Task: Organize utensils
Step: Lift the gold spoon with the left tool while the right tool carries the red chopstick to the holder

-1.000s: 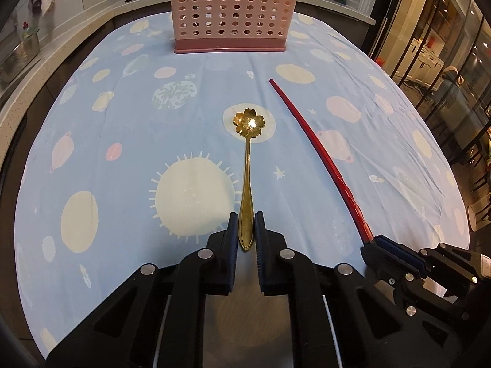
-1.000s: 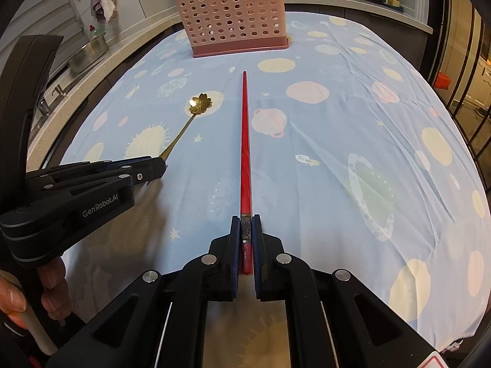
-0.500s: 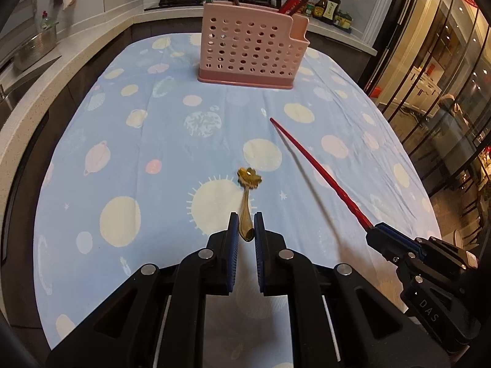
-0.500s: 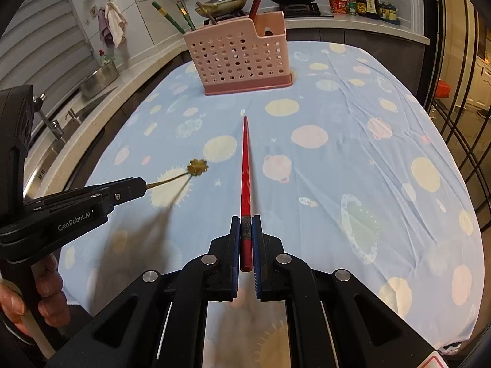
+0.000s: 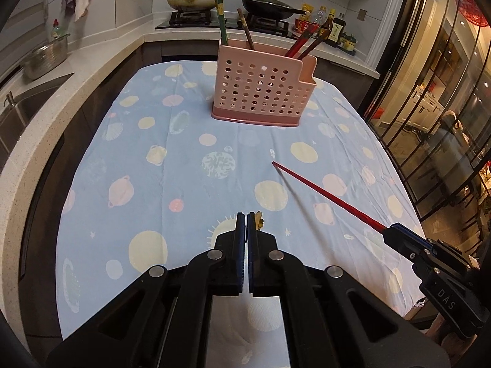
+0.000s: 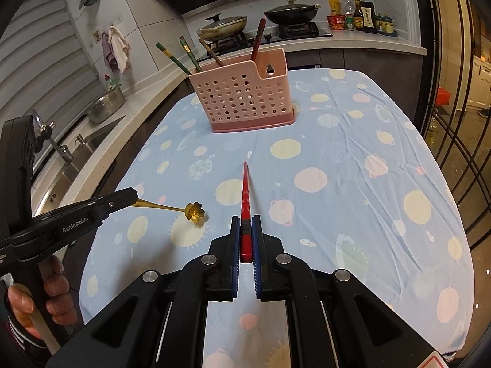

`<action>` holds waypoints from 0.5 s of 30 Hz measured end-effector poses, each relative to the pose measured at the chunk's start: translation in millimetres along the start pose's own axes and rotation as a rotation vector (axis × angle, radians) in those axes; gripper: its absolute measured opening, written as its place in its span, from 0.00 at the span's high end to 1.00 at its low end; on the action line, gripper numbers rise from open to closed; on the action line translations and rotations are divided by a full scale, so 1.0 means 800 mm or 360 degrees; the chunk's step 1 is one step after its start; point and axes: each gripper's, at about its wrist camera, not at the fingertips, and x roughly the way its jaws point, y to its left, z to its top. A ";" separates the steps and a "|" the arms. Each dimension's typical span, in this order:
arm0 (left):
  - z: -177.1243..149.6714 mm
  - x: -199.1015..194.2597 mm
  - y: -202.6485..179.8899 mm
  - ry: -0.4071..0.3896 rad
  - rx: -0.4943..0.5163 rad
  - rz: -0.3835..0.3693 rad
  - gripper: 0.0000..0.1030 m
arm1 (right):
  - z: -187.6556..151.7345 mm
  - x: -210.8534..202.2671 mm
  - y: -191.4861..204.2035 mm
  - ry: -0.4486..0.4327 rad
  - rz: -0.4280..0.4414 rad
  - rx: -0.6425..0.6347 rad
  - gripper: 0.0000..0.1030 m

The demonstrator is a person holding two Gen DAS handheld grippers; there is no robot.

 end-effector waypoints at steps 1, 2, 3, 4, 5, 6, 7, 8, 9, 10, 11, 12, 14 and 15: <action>0.005 -0.005 0.000 -0.0011 0.0005 0.0007 0.99 | 0.006 -0.004 -0.001 -0.0016 0.0001 0.0005 0.93; 0.010 -0.009 0.001 -0.0024 0.0014 0.0014 0.99 | 0.013 -0.008 -0.001 -0.0033 0.0000 0.0008 0.93; 0.015 -0.014 0.001 -0.0041 0.0025 0.0023 0.99 | 0.021 -0.013 -0.003 -0.0057 0.0001 0.0012 0.93; 0.022 -0.019 0.001 -0.0064 0.0032 0.0023 0.99 | 0.029 -0.017 -0.004 -0.0078 0.0006 0.0019 0.93; 0.028 -0.024 0.001 -0.0082 0.0036 0.0019 0.99 | 0.038 -0.022 -0.006 -0.0102 0.0011 0.0025 0.93; 0.035 -0.029 0.000 -0.0103 0.0041 0.0017 0.99 | 0.048 -0.027 -0.007 -0.0134 0.0016 0.0028 0.93; 0.043 -0.034 -0.001 -0.0130 0.0051 0.0013 0.99 | 0.058 -0.032 -0.008 -0.0163 0.0019 0.0028 0.93; 0.050 -0.038 -0.003 -0.0149 0.0060 0.0013 0.99 | 0.067 -0.035 -0.009 -0.0188 0.0020 0.0026 0.93; 0.058 -0.041 -0.004 -0.0169 0.0070 0.0017 0.99 | 0.079 -0.040 -0.010 -0.0222 0.0021 0.0023 0.93; 0.067 -0.044 -0.006 -0.0193 0.0084 0.0016 0.99 | 0.089 -0.044 -0.010 -0.0250 0.0024 0.0020 0.93; 0.075 -0.047 -0.009 -0.0213 0.0094 0.0013 0.99 | 0.099 -0.046 -0.009 -0.0276 0.0029 0.0015 0.93; 0.084 -0.050 -0.011 -0.0234 0.0104 0.0010 0.99 | 0.110 -0.049 -0.009 -0.0301 0.0037 0.0010 0.93; 0.105 -0.055 -0.015 -0.0282 0.0132 0.0016 0.99 | 0.132 -0.053 -0.006 -0.0350 0.0052 -0.0010 0.93; 0.115 -0.056 -0.017 -0.0301 0.0144 0.0024 0.99 | 0.145 -0.055 -0.003 -0.0381 0.0048 -0.0029 0.93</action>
